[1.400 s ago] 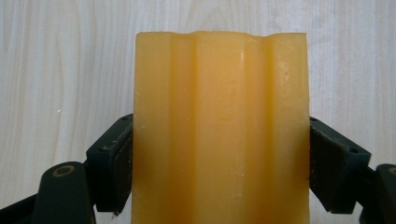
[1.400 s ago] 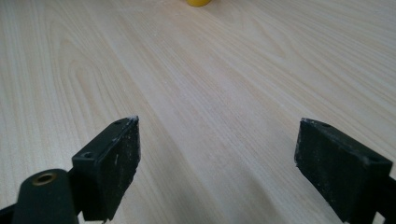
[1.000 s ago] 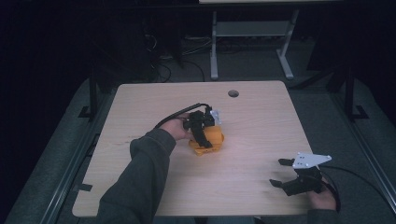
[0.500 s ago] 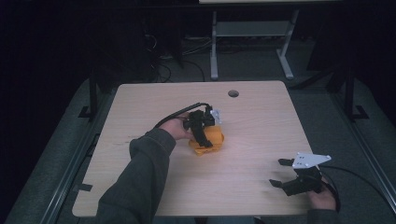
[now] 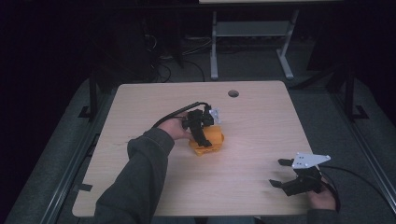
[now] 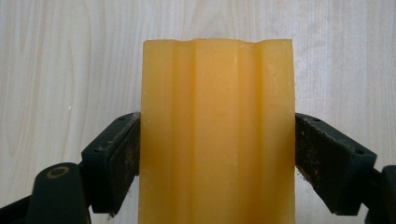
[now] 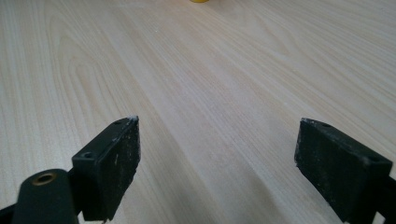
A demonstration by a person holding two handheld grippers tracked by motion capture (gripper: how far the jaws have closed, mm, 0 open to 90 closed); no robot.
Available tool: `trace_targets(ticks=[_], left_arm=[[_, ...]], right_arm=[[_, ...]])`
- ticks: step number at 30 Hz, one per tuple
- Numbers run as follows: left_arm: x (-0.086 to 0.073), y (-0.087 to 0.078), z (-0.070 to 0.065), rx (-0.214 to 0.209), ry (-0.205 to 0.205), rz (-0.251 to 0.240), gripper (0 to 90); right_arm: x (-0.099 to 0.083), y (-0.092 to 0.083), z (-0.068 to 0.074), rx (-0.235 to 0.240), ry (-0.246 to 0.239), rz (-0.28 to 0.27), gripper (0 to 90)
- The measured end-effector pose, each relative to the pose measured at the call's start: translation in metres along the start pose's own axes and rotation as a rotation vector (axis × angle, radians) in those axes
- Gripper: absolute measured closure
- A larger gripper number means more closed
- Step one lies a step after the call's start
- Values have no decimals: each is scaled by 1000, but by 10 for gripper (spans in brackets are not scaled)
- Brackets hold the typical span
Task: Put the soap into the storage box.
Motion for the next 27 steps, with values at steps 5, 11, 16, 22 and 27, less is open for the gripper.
trace_targets(ticks=[5, 11, 16, 22, 27], left_arm=[[0, -8, -1, 14, 0, -17, 186], [-2, -16, -1, 20, 4, -14, 192], [-4, -21, -3, 31, 1, -20, 190], [-8, -31, -6, 48, -11, -26, 191], [-14, -37, -8, 54, -17, -34, 195]], right_arm=[[0, 0, 0, -1, 9, 2, 137], [0, 0, 0, -2, 4, 4, 137], [0, 0, 0, -7, -1, 5, 137], [0, 0, 0, -12, 1, 6, 137], [1, 1, 0, -21, -2, 15, 137]])
Point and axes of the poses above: each handheld gripper's, and its own axes: y roughly forward along the jaws, x roughly out of its top, z roughly to its left, the point moved 1 cm from there along y, roughly forward along the jaws, and after that the axes turned 13 degrees about x, right-handed, at the moved point
